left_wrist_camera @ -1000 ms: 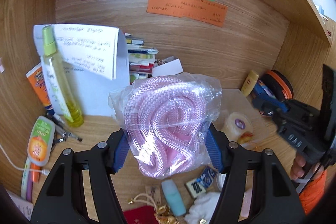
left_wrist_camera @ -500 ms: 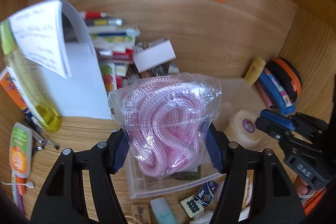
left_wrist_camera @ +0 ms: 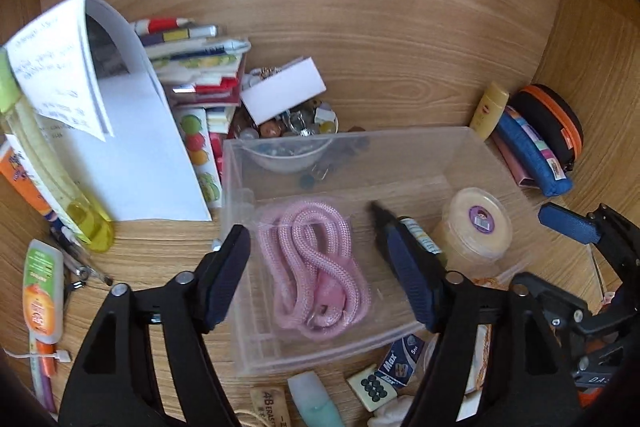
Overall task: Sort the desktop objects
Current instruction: 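Carry the pink rope bag into the box with the left tool while the right grasps the gourd, then grasp the red pouch with the left tool while the right tool grasps the pink round device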
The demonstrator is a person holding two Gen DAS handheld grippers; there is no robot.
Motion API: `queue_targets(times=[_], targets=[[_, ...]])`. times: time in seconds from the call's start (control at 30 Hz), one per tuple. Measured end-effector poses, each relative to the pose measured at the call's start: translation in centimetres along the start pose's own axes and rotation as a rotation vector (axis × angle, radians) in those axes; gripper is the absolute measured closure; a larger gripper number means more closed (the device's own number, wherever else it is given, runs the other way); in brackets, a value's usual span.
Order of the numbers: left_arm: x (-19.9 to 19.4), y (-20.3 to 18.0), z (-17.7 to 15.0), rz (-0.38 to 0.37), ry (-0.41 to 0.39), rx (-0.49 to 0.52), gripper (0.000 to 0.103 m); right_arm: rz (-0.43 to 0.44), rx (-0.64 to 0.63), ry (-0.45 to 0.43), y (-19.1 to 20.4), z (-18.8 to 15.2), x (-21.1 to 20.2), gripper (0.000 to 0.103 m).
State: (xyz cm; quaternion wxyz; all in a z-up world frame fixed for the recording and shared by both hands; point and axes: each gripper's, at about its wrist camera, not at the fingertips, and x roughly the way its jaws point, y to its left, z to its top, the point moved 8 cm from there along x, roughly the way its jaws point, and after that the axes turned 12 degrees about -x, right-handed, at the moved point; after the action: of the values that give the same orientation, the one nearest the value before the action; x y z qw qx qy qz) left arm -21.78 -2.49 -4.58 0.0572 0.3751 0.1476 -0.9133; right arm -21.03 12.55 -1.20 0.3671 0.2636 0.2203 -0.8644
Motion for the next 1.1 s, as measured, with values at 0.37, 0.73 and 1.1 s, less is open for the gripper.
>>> queue_targets(times=[0.37,0.73,1.1], targets=[[-3.4,1.9,-2.2,0.046,-0.04,0.04,0.014,-0.01,0.029,0.013,1.3,-2.9,-2.9,0.025],[-5.8,6.7,-7.3,0.113,0.019,0.057,0.009,0.056,0.127,0.025,4.7,-6.5,-4.6,0.023],[-4.4,8.4,-13.5,0.08,0.173,0.005,0.009,0.092,0.244,0.114,5.9,-10.1,-3.1,0.023]])
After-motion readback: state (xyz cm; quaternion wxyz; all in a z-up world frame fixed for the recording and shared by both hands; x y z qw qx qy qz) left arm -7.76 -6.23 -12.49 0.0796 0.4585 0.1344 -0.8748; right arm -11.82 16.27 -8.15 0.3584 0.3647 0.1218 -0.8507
